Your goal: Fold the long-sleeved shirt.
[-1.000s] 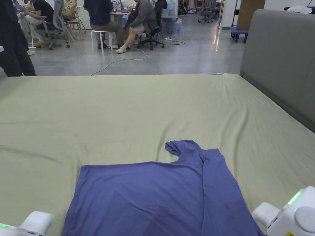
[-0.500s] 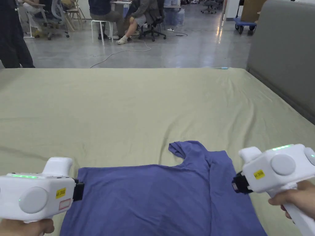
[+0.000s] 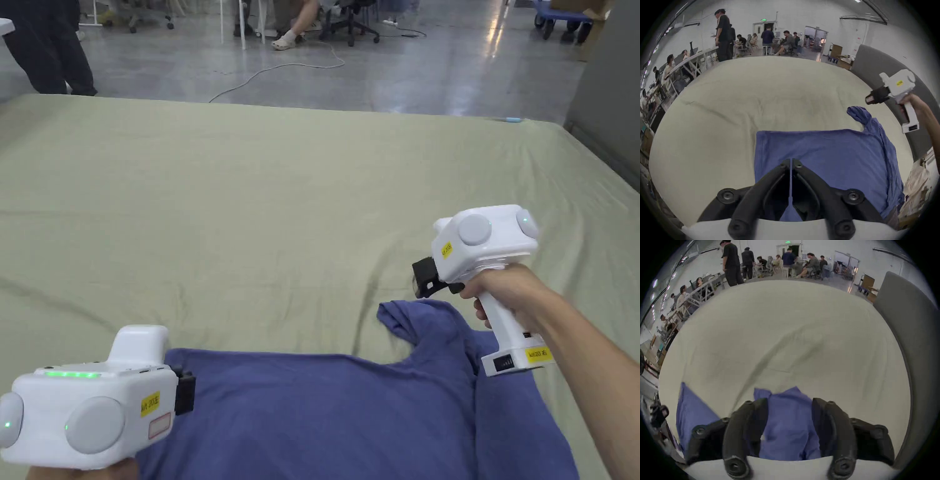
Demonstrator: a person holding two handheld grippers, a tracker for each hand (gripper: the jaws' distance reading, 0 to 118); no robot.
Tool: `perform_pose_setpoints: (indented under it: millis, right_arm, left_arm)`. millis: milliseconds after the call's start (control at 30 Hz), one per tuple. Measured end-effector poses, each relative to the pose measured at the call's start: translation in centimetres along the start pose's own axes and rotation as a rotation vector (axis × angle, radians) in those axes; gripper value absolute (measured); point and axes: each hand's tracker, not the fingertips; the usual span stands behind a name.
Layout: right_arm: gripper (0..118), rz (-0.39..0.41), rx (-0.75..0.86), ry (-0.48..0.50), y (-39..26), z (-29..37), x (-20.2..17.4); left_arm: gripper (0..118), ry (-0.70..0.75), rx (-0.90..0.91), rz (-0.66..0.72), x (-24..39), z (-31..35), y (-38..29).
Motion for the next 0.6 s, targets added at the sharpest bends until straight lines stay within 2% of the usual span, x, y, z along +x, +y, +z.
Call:
perform_pose_setpoints:
  millis: [33, 100, 200, 233, 300, 333, 467, 600]
  right_arm:
    - [57, -0.008, 0.004, -0.035, -0.2, -0.2, -0.6]
    - [57, -0.015, -0.026, -0.046, -0.4, -2.0, -0.8]
    - [51, -0.057, -0.154, -0.015, 0.7, -6.0, 0.8]
    - [43, -0.061, -0.177, -0.007, 0.4, -6.6, 0.9]
    - [12, -0.102, -0.121, -0.006, 0.0, -6.1, 0.6]
    - [2, -0.103, -0.126, 0.010, 0.1, -5.8, 0.5]
    - [0, -0.056, -0.104, -0.015, -0.8, -3.4, -0.2]
    - [0, 0.002, 0.063, -0.025, -2.7, 4.1, 0.0]
  left_arm:
    - [0, 0.000, -0.001, -0.002, 0.0, 0.1, -0.2]
    - [0, -0.003, -0.010, -0.017, -0.2, 0.2, -0.4]
    - [0, 0.017, -0.020, -0.036, -0.7, 0.4, -0.8]
    - [0, 0.021, -0.025, -0.035, -0.8, 0.5, -0.9]
    - [0, 0.022, -0.036, -0.032, -1.0, 0.6, -1.2]
    - [0, 0.029, -0.034, -0.028, -1.2, 0.7, -1.2]
    - [0, 0.038, -0.038, -0.037, -0.9, 0.9, -1.5]
    - [0, 0.024, -0.033, -0.064, -0.3, 1.7, -2.0]
